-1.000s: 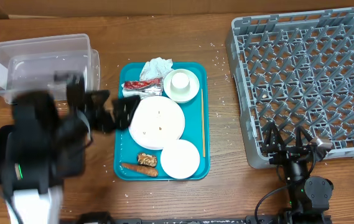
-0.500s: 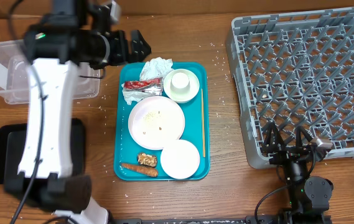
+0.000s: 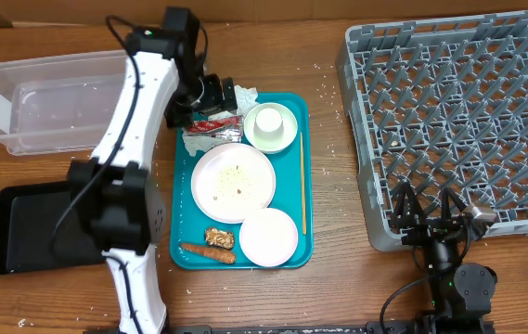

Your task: Sort waste into correct bins and load items into the dishwasher

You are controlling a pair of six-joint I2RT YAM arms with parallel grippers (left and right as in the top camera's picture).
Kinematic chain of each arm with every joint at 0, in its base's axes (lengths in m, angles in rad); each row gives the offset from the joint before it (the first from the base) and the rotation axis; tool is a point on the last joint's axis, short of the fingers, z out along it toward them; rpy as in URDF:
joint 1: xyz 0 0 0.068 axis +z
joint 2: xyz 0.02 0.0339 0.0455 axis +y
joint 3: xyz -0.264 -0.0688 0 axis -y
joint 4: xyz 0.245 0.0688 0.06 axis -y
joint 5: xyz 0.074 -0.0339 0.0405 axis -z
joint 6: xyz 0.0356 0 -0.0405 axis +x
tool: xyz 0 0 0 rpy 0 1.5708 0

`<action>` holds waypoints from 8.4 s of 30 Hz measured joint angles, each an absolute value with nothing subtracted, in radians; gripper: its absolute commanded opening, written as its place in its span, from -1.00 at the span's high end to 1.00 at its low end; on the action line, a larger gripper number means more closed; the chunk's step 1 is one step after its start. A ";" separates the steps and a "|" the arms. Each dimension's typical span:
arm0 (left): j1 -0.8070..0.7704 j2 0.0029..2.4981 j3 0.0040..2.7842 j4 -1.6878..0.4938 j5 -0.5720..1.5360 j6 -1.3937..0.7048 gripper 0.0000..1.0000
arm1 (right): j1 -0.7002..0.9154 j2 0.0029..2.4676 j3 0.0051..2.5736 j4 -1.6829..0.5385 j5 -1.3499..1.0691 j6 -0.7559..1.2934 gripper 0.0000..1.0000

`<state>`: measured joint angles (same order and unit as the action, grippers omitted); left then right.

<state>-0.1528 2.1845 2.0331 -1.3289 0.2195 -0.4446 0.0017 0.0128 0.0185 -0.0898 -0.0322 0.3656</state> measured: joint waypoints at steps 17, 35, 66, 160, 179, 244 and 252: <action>-0.116 2.364 2.034 -1.248 0.232 -0.891 -0.09 | 0.002 0.013 0.019 -0.090 -0.032 0.366 -1.00; -0.116 2.364 2.191 -1.445 0.234 -0.900 0.92 | 0.001 0.013 0.019 -0.089 -0.032 0.366 -1.00; 0.361 2.363 2.705 -1.509 0.042 -0.854 -1.00 | 0.001 0.013 0.019 -0.090 -0.032 0.366 -1.00; 0.419 2.527 3.031 -1.687 -0.021 -0.644 -0.81 | 0.002 0.013 0.019 -0.090 -0.033 0.366 -1.00; 0.353 2.527 3.030 -1.687 0.610 -0.397 -0.39 | 0.002 0.013 0.019 -0.090 -0.032 0.366 -1.00; -0.179 2.190 2.355 -1.688 0.247 -0.311 -0.86 | 0.002 0.013 0.019 -0.090 -0.032 0.366 -1.00; -0.159 1.991 2.101 -1.689 0.172 -0.312 -0.95 | 0.002 0.013 0.019 -0.090 -0.032 0.366 -1.00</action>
<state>-0.1593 1.9915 2.1006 -1.6886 0.1719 -0.3119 0.0017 0.0128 0.0185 -0.0898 -0.0322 0.3656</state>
